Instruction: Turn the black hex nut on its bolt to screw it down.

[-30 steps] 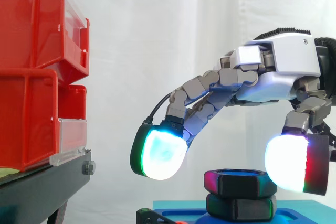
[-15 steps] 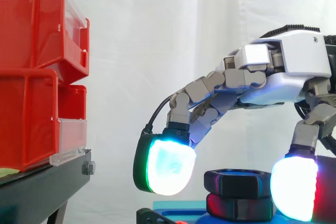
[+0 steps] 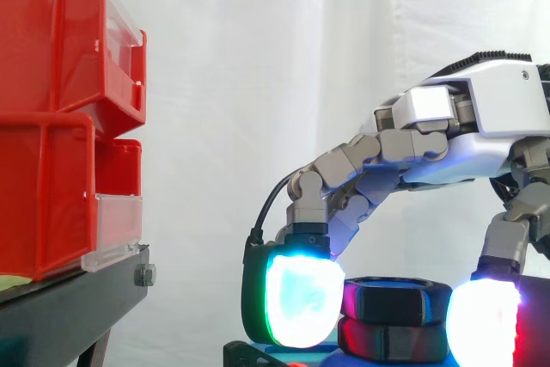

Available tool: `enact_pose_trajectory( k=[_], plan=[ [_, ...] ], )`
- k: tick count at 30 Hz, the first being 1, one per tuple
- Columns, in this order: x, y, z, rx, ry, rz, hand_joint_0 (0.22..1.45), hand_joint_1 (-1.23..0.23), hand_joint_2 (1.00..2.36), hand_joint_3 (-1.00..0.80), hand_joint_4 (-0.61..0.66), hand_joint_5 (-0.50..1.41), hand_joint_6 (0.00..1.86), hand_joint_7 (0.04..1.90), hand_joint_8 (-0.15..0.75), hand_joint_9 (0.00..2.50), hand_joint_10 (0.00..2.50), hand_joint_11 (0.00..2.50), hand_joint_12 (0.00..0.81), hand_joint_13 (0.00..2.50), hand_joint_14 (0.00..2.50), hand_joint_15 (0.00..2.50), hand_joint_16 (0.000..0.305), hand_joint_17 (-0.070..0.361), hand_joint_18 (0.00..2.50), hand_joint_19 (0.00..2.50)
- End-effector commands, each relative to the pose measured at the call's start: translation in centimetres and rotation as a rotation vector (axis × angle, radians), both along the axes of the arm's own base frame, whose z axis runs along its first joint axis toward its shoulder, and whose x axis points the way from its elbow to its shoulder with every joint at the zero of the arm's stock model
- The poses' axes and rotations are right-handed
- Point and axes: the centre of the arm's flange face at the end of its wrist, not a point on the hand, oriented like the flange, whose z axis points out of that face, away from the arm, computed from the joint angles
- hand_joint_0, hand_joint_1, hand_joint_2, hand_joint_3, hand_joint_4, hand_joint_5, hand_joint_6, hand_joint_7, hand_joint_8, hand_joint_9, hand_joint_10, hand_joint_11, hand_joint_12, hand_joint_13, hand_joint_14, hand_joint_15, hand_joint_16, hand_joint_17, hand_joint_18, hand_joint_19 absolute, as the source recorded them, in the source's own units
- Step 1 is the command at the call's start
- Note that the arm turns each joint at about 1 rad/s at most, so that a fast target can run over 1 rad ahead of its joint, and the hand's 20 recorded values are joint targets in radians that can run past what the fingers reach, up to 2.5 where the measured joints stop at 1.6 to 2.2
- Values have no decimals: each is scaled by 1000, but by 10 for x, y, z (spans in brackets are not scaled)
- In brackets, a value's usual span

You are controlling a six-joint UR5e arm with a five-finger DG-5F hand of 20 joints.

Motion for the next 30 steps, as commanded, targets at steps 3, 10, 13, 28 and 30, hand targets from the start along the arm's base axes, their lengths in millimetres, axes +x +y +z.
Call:
enact_pose_trajectory(
  k=[3, 10, 13, 28, 30],
  plan=[
    [-2, 0, -5, -1, 9, 0, 612, -774, 1002, -472, 304, -163, 523, 1139, 285, 637, 16, 530, 332, 486, 6, 161, 45, 102, 570, 448],
    [-4, -3, -8, 1, 17, 0, 624, -741, 1007, -413, 297, -173, 640, 980, 295, 671, 16, 531, 332, 501, 6, 166, 45, 101, 580, 447],
    [-4, -5, -8, 1, 16, -3, 626, -733, 1007, -415, 297, -173, 661, 948, 298, 684, 14, 547, 331, 505, 6, 160, 45, 101, 585, 447],
    [-4, -7, -7, 5, 15, -5, 456, -592, 1000, -500, 362, -144, 501, 1127, 334, 717, 15, 523, 372, 528, 5, 157, 54, 121, 631, 424],
    [-4, -7, -8, 3, 15, -4, 456, -593, 1000, -500, 362, -140, 501, 1129, 333, 718, 12, 514, 373, 530, 5, 154, 54, 121, 630, 424]
  ],
)
